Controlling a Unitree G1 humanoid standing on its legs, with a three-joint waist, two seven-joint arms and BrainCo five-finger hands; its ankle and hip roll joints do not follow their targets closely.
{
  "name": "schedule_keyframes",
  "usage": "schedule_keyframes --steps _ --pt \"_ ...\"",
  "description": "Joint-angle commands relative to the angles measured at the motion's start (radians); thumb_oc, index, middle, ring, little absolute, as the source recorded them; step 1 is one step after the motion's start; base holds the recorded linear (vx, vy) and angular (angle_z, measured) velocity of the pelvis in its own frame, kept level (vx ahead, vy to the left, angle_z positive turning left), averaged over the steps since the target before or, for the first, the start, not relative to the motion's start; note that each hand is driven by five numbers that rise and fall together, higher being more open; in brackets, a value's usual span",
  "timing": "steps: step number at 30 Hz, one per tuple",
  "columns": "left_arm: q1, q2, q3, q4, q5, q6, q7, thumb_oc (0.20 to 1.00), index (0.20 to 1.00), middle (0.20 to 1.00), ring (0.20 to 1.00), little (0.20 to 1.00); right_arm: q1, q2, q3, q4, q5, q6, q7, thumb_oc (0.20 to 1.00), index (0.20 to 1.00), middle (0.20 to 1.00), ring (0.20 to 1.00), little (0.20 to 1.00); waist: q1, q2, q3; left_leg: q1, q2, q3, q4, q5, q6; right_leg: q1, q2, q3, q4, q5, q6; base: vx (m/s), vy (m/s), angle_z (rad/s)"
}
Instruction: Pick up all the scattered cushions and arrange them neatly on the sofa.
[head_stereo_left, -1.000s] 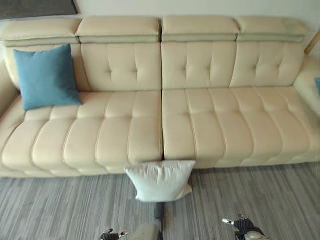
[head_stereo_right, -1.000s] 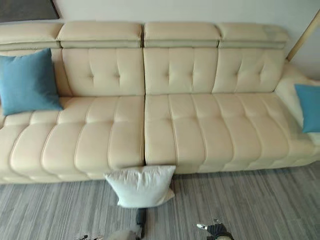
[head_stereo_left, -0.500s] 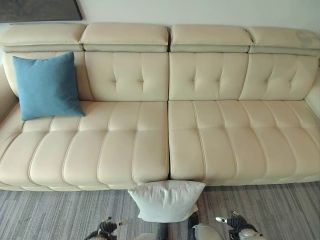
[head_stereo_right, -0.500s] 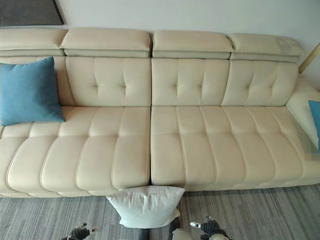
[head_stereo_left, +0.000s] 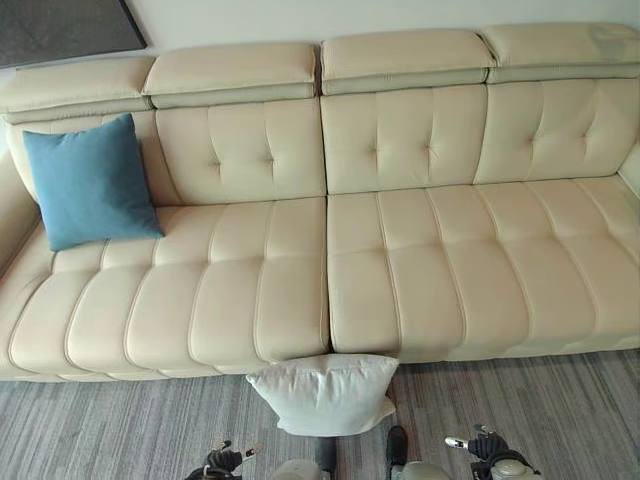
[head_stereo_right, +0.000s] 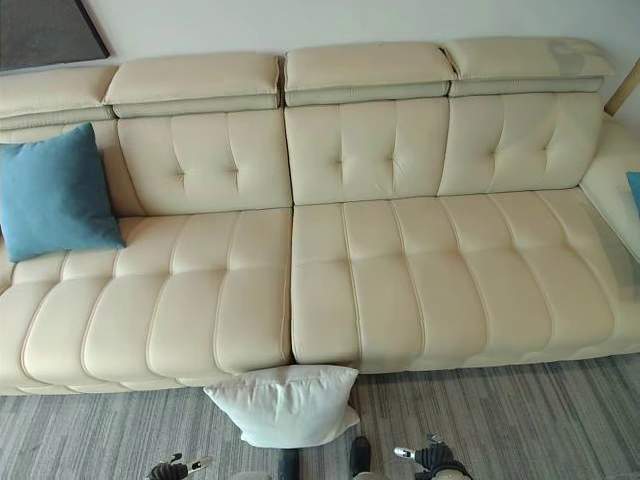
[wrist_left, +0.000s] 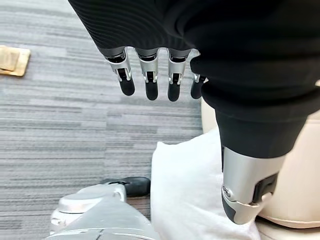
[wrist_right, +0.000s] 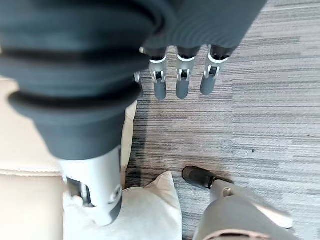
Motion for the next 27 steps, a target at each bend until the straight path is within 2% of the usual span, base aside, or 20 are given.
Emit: schedule_keyframes --steps 1,3,4,5,9,15,16,17,19,23,27 --pt "-0.089 0.067 -0.010 0.046 0.009 -0.010 0.051 1.000 1.000 1.000 1.000 1.000 -0.081 -0.037 0.018 -0.049 0.014 -0.025 -0.046 1.000 1.000 1.000 1.000 1.000 -0.003 -0.006 0.084 -0.107 0.051 -0.003 0.023 0.029 -0.057 0.079 -0.027 0.021 0.106 -0.219 0.053 -0.21 -0.003 0.08" --pt "-0.127 0.089 -0.019 0.035 -0.009 -0.017 0.073 1.000 1.000 1.000 1.000 1.000 -0.132 -0.051 0.030 -0.089 0.025 -0.034 -0.069 1.000 1.000 1.000 1.000 1.000 0.002 -0.004 0.126 -0.169 0.057 -0.008 0.051 0.037 -0.058 0.009 -0.026 0.022 0.150 -0.218 0.049 -0.21 -0.001 0.11" --pt "-0.127 0.089 -0.019 0.035 -0.009 -0.017 0.073 1.000 1.000 1.000 1.000 1.000 -0.132 -0.051 0.030 -0.089 0.025 -0.034 -0.069 1.000 1.000 1.000 1.000 1.000 0.002 -0.004 0.126 -0.169 0.057 -0.008 0.051 0.037 -0.058 0.009 -0.026 0.022 0.150 -0.218 0.049 -0.29 0.027 0.11" --pt "-0.189 0.117 -0.024 0.021 -0.047 -0.032 0.114 1.000 1.000 1.000 1.000 1.000 -0.213 -0.062 0.054 -0.148 0.042 -0.048 -0.112 1.000 1.000 1.000 1.000 1.000 0.009 0.000 0.175 -0.281 0.069 -0.019 0.105 0.047 -0.060 -0.121 -0.021 0.023 0.240 -0.222 0.042 -0.28 0.031 0.12" --pt "-0.331 0.166 -0.058 0.006 -0.092 -0.053 0.181 1.000 1.000 1.000 1.000 1.000 -0.384 -0.070 0.106 -0.221 0.048 -0.076 -0.213 1.000 1.000 1.000 1.000 1.000 0.014 -0.009 0.252 -0.507 0.081 -0.042 0.222 0.056 -0.072 -0.356 -0.033 0.017 0.406 -0.250 0.034 -0.19 0.006 0.22" --pt "-0.408 0.249 -0.089 0.001 -0.048 -0.052 0.181 1.000 1.000 1.000 1.000 1.000 -0.503 -0.115 0.102 -0.207 0.082 -0.091 -0.234 1.000 1.000 1.000 1.000 1.000 0.012 -0.009 0.300 -0.670 0.085 -0.055 0.308 0.040 -0.075 -0.518 -0.044 0.022 0.514 -0.274 0.035 -0.07 0.027 0.12" --pt "-0.450 0.292 -0.098 0.005 -0.035 -0.052 0.189 1.000 1.000 1.000 1.000 1.000 -0.549 -0.128 0.095 -0.195 0.107 -0.101 -0.248 1.000 1.000 1.000 1.000 1.000 0.003 -0.014 0.310 -0.736 0.074 -0.062 0.364 -0.001 -0.080 -0.584 -0.056 0.029 0.575 -0.312 0.039 0.00 0.000 0.00" --pt "-0.452 0.293 -0.098 0.006 -0.035 -0.052 0.189 1.000 1.000 1.000 1.000 1.000 -0.550 -0.128 0.095 -0.194 0.107 -0.101 -0.248 1.000 1.000 1.000 1.000 1.000 0.002 -0.015 0.309 -0.740 0.073 -0.062 0.367 -0.003 -0.080 -0.588 -0.057 0.030 0.580 -0.315 0.039 0.02 0.014 0.07" --pt "-0.495 0.333 -0.109 0.012 -0.011 -0.049 0.203 1.000 1.000 1.000 1.000 1.000 -0.599 -0.141 0.093 -0.192 0.130 -0.115 -0.265 1.000 1.000 1.000 1.000 1.000 -0.002 -0.014 0.311 -0.827 0.078 -0.067 0.422 -0.017 -0.079 -0.675 -0.063 0.034 0.644 -0.328 0.037 -0.02 0.034 0.11" --pt "-0.661 0.433 -0.139 -0.006 -0.001 -0.059 0.283 1.000 1.000 1.000 1.000 1.000 -0.730 -0.158 0.085 -0.205 0.208 -0.162 -0.326 1.000 1.000 1.000 1.000 1.000 -0.006 -0.018 0.311 -1.029 0.073 -0.084 0.533 -0.046 -0.082 -0.884 -0.067 0.039 0.786 -0.367 0.031 0.01 -0.001 0.02" --pt "-0.804 0.446 -0.166 -0.015 -0.040 -0.080 0.342 1.000 1.000 1.000 1.000 1.000 -0.850 -0.151 0.112 -0.248 0.235 -0.202 -0.382 1.000 1.000 1.000 1.000 1.000 -0.011 -0.028 0.310 -1.195 0.059 -0.094 0.615 -0.066 -0.079 -1.055 -0.075 0.041 0.896 -0.400 0.026 0.05 0.003 0.05"
